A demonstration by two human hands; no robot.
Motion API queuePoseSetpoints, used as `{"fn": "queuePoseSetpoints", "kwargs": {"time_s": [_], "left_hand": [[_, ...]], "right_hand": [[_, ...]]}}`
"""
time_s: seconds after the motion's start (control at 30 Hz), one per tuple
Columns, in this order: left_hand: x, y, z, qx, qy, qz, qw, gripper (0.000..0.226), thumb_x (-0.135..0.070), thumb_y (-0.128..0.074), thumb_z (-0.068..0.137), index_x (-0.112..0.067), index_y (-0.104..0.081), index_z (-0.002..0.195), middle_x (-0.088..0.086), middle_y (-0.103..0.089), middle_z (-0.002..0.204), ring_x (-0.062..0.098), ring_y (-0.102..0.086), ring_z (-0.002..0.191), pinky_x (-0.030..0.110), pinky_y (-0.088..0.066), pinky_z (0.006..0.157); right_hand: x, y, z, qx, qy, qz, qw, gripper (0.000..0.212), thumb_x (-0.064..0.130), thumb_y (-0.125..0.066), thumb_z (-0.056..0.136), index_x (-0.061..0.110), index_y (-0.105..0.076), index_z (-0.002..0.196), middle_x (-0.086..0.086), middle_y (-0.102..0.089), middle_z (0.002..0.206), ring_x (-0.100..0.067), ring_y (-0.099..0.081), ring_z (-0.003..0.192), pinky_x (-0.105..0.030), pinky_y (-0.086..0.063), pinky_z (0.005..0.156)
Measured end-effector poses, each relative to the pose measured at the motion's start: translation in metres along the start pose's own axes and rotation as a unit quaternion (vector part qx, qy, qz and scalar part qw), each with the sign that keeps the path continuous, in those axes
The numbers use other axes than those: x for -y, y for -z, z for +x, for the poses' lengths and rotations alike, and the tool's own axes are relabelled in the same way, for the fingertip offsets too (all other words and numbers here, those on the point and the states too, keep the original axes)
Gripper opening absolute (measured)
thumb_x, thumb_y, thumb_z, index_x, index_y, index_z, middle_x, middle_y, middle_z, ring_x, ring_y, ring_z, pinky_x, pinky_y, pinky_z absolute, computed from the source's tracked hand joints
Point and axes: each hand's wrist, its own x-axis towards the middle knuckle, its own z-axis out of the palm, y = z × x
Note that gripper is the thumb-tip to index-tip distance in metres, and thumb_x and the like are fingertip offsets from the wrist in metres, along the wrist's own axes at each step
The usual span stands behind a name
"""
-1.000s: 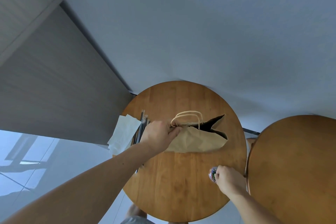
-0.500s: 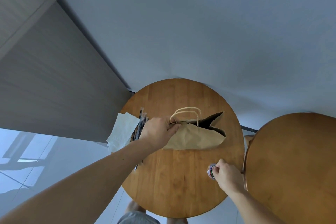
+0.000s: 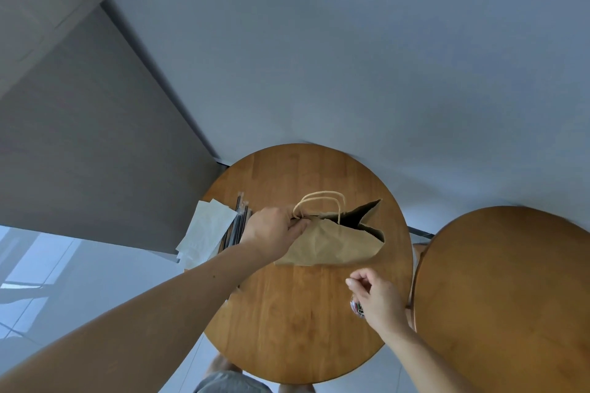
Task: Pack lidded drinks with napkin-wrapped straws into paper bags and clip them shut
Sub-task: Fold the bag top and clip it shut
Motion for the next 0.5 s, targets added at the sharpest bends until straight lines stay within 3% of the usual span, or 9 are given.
{"fn": "queuePoseSetpoints", "kwargs": {"time_s": [0.1,0.23,0.37,0.5], "left_hand": [[-0.003,0.002,0.0,-0.009,0.011,0.004,1.0,0.04,-0.041,-0.056,0.095,-0.041,-0.038,0.06,-0.017,-0.047,0.054,0.0,-0.046,0.053,0.021,-0.028,0.046],[-0.005,0.006,-0.004,-0.015,0.012,-0.006,1.0,0.042,-0.041,-0.06,0.092,-0.045,-0.04,0.055,-0.019,-0.046,0.05,-0.003,-0.045,0.05,0.017,-0.024,0.044],[-0.005,0.007,-0.009,-0.015,0.007,-0.014,1.0,0.033,-0.039,-0.061,0.088,-0.042,-0.043,0.062,-0.018,-0.048,0.063,0.002,-0.047,0.06,0.017,-0.028,0.049],[-0.003,0.005,-0.015,-0.024,-0.004,-0.05,0.998,0.015,-0.032,-0.062,0.083,-0.037,-0.059,0.07,-0.015,-0.057,0.067,0.005,-0.057,0.066,0.019,-0.035,0.054]], "right_hand": [[0.033,0.011,-0.004,-0.007,0.027,0.05,0.998,0.006,0.038,-0.066,0.09,0.043,-0.063,0.092,0.023,-0.068,0.078,0.008,-0.064,0.07,-0.012,-0.051,0.059],[0.079,0.028,-0.008,-0.009,0.106,0.109,0.988,0.03,0.018,-0.067,0.091,0.043,-0.065,0.108,0.025,-0.067,0.098,0.01,-0.061,0.095,-0.003,-0.046,0.076],[0.116,0.047,-0.006,-0.074,0.228,0.083,0.967,0.02,0.018,-0.066,0.093,0.022,-0.074,0.111,0.019,-0.07,0.1,0.003,-0.065,0.093,-0.01,-0.05,0.079],[0.139,0.058,0.007,-0.112,0.29,0.057,0.949,0.017,0.012,-0.07,0.089,0.016,-0.077,0.103,0.007,-0.063,0.097,0.0,-0.059,0.092,-0.008,-0.046,0.074]]}}
